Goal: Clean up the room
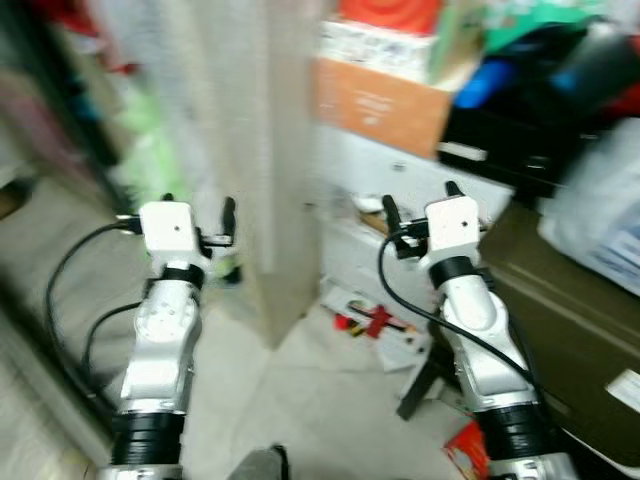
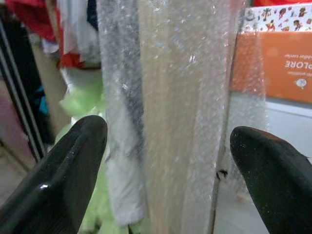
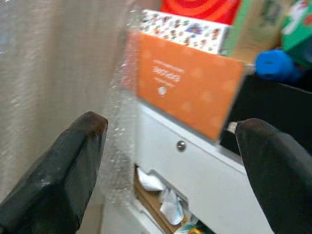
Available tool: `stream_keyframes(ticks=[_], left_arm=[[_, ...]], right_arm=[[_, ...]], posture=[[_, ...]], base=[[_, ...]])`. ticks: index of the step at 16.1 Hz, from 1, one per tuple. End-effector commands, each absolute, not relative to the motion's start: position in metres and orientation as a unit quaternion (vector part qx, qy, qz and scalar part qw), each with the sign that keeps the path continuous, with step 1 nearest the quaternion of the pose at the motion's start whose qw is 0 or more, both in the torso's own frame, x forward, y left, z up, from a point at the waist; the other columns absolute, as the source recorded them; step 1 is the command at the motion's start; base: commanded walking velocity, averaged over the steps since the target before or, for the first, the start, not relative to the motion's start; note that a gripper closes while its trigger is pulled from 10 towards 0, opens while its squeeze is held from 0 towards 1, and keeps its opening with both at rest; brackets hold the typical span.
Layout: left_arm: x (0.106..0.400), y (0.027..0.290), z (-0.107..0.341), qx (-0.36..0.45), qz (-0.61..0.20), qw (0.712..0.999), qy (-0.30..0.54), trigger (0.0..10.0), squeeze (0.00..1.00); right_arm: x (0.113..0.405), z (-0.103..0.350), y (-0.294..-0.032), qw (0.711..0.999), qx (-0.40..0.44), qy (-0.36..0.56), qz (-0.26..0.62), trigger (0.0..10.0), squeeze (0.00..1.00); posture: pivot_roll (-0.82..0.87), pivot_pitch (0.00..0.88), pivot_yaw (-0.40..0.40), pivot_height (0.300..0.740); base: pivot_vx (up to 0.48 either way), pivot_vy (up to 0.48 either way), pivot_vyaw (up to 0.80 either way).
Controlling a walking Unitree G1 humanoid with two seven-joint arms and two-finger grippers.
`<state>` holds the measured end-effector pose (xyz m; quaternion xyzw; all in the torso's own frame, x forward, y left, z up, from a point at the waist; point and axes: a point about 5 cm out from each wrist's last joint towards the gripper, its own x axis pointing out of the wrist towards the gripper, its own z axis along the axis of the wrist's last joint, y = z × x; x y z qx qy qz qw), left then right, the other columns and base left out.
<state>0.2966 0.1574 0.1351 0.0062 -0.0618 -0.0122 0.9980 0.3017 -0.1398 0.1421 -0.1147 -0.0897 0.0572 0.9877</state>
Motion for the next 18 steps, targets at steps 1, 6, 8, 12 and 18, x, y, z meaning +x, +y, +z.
stream_keyframes(ticks=[1,6,8,12,18], left_arm=[[0.2974,0.1616,0.1377,0.013,-0.009,0.998,-0.066,10.0,0.00],[0.2975,0.1610,0.1366,0.005,-0.013,0.998,-0.063,10.0,0.00],[0.2977,0.1604,0.1365,0.004,-0.014,0.998,-0.062,10.0,0.00],[0.2976,0.1573,0.1385,0.003,-0.031,0.997,-0.069,10.0,0.00],[0.2980,0.1558,0.1398,0.002,-0.041,0.997,-0.072,10.0,0.00]], right_arm=[[0.3029,0.1460,-0.1381,0.988,-0.108,-0.099,0.058,10.0,0.00],[0.3033,0.1453,-0.1384,0.988,-0.102,-0.099,0.057,10.0,0.00],[0.3031,0.1450,-0.1380,0.988,-0.101,-0.099,0.056,10.0,0.00],[0.3045,0.1437,-0.1392,0.990,-0.095,-0.091,0.050,10.0,0.00],[0.3055,0.1442,-0.1394,0.990,-0.091,-0.092,0.048,10.0,0.00]], posture=[[-0.02,0.000,-0.014,0.740],[-0.01,0.000,-0.013,0.740],[-0.01,0.000,-0.012,0.740],[-0.01,0.000,-0.012,0.740],[-0.01,0.000,-0.012,0.740]], base=[[0.000,0.000,0.46],[0.000,0.000,0.00],[0.000,0.000,0.00],[0.000,0.000,0.00],[0.243,0.000,-0.48]])
